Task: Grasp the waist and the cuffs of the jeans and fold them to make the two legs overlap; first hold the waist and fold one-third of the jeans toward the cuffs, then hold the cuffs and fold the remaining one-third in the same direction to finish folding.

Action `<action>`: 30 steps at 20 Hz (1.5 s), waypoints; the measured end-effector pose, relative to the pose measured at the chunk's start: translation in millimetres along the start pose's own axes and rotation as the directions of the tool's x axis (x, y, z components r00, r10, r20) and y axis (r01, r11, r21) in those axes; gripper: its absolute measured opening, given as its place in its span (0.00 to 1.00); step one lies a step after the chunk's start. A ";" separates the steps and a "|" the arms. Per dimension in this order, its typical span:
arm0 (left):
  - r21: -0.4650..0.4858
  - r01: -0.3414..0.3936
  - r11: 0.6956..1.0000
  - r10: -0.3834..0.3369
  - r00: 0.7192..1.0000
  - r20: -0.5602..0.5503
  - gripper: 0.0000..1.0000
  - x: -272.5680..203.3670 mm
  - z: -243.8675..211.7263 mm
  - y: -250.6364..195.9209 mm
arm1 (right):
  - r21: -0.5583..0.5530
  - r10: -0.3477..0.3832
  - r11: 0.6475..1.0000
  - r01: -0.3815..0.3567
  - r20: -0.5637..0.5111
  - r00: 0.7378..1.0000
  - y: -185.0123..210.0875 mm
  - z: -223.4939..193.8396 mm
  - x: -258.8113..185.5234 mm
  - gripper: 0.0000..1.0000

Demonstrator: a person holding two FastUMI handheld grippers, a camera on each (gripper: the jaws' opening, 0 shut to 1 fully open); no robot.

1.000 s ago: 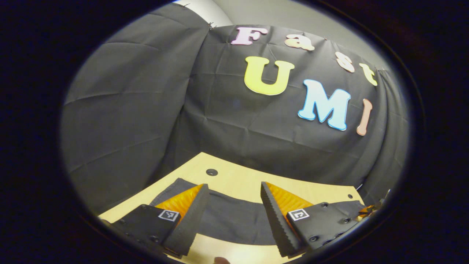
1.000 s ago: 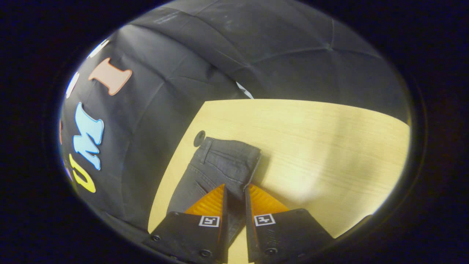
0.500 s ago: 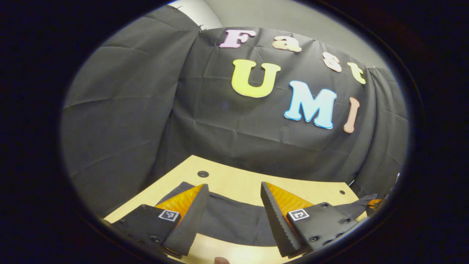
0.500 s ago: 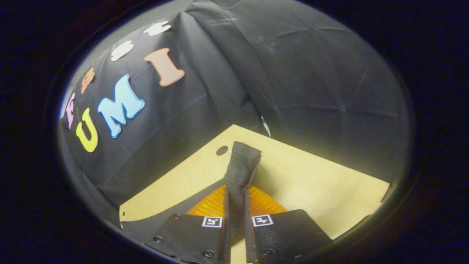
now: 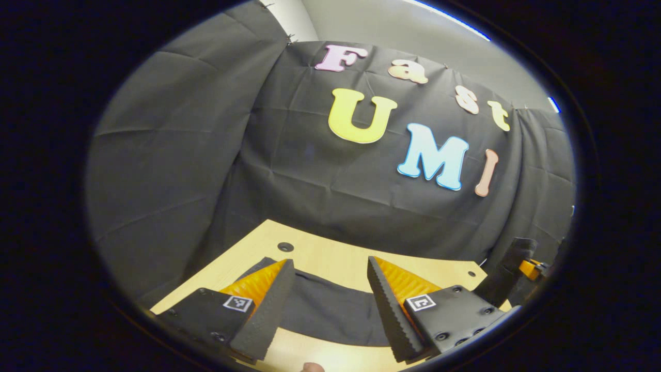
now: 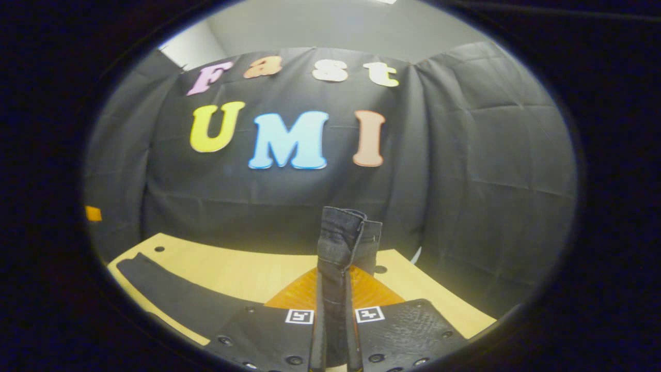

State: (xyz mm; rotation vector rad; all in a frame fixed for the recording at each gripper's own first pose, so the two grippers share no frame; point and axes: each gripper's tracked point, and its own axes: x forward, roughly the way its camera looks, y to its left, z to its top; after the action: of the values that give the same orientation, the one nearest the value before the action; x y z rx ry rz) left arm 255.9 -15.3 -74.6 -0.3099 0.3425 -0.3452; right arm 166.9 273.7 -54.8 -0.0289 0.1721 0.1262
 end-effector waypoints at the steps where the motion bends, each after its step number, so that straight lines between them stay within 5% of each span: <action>1: -0.007 0.001 1.000 -0.001 1.000 -0.003 0.92 -1.4 -1.9 3.3 | -0.031 0.029 0.999 -0.029 0.002 1.000 26.1 -1.5 3.6 0.14; 8: 0.023 -0.043 0.999 0.043 0.999 -0.014 0.92 -22.1 -6.5 19.0 | -0.126 0.331 0.932 -0.341 -0.093 0.939 203.2 -75.3 9.6 0.14; 12: 0.030 -0.103 0.994 0.103 0.994 -0.021 0.92 -29.0 -12.5 27.8 | -0.184 0.411 0.878 -0.442 -0.185 0.893 241.4 -128.0 -4.2 0.19; 14: 0.021 -0.117 0.993 0.117 0.992 -0.041 0.92 -29.8 -20.8 26.9 | -0.194 0.439 0.859 -0.473 -0.194 0.877 241.6 -130.2 -7.5 0.31; 17: -0.065 -0.179 0.982 0.174 0.982 -0.072 0.93 -26.9 -34.0 38.5 | -0.190 0.482 0.835 -0.517 -0.203 0.853 223.0 -115.2 -20.5 0.98; 19: -0.166 -0.218 0.962 0.203 0.973 -0.107 0.92 -21.2 -45.8 54.2 | -0.171 0.501 0.835 -0.523 -0.156 0.851 204.9 -90.9 -29.4 0.96; 21: -0.299 -0.292 0.909 0.249 0.953 -0.173 0.92 -11.2 -72.0 89.0 | -0.139 0.490 0.854 -0.502 -0.111 0.865 176.5 -66.2 -35.3 0.96; 24: -0.531 -0.374 0.760 0.240 0.922 -0.305 0.97 17.9 -120.9 140.7 | -0.049 0.420 0.904 -0.424 -0.066 0.905 119.0 -32.7 -33.4 0.96; 26: -0.638 -0.449 0.626 0.219 0.886 -0.409 0.96 43.2 -162.6 175.9 | -0.002 0.365 0.931 -0.365 -0.026 0.931 87.2 -2.9 -33.7 0.95; 28: -0.703 -0.489 0.516 0.217 0.869 -0.445 0.97 55.6 -174.3 200.3 | 0.008 0.348 0.938 -0.348 -0.010 0.937 77.9 7.1 -30.4 0.95; 30: -0.750 -0.495 0.439 0.207 0.868 -0.452 0.96 66.5 -182.4 212.1 | 0.002 0.334 0.942 -0.334 -0.016 0.942 69.9 7.6 -29.1 0.95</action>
State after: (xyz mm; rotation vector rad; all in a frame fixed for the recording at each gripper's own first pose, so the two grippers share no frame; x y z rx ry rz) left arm 304.4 106.5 -330.5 -1.1709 0.8741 0.2612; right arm 130.9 339.8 -43.6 -0.0013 0.1919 0.4663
